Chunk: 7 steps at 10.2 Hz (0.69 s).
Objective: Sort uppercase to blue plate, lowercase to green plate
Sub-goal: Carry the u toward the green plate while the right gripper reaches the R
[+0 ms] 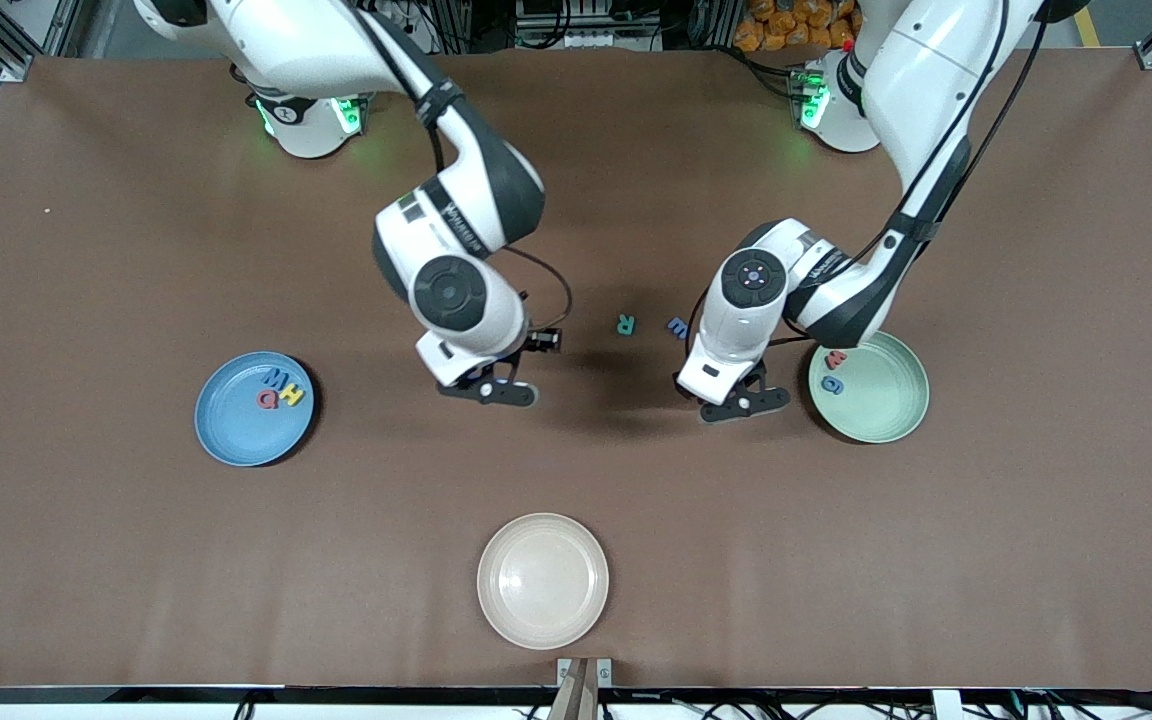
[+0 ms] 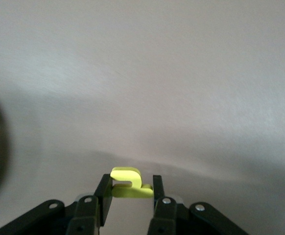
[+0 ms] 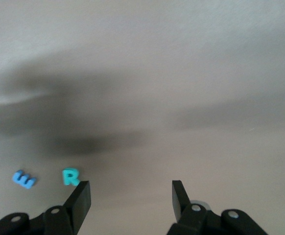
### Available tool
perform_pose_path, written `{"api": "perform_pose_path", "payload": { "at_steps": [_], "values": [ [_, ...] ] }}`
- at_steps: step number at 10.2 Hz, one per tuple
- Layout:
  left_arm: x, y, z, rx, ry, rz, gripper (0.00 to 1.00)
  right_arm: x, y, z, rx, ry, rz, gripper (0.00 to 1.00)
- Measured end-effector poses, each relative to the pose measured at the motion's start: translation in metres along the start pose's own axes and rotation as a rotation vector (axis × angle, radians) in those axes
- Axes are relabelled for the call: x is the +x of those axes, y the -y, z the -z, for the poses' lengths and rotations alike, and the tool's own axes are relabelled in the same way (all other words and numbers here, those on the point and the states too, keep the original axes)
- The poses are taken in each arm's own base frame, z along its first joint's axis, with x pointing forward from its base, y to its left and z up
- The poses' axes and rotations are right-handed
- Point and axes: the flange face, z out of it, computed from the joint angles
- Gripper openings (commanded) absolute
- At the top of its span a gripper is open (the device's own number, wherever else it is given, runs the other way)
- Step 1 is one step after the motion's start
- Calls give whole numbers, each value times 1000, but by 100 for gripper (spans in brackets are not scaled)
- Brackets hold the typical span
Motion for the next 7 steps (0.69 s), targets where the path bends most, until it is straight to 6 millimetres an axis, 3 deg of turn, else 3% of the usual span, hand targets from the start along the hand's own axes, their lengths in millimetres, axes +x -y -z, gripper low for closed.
{"api": "perform_pose_path", "payload": {
  "at_steps": [2, 4, 7],
  "values": [
    [7, 13, 19, 49, 2, 22, 0, -32, 33, -10, 27, -38, -27, 76],
    [9, 22, 32, 98, 16, 37, 0, -57, 53, -31, 49, -67, -49, 74],
    [12, 38, 47, 164, 55, 70, 0, -83, 62, -89, 95, -124, -100, 73]
  ]
}}
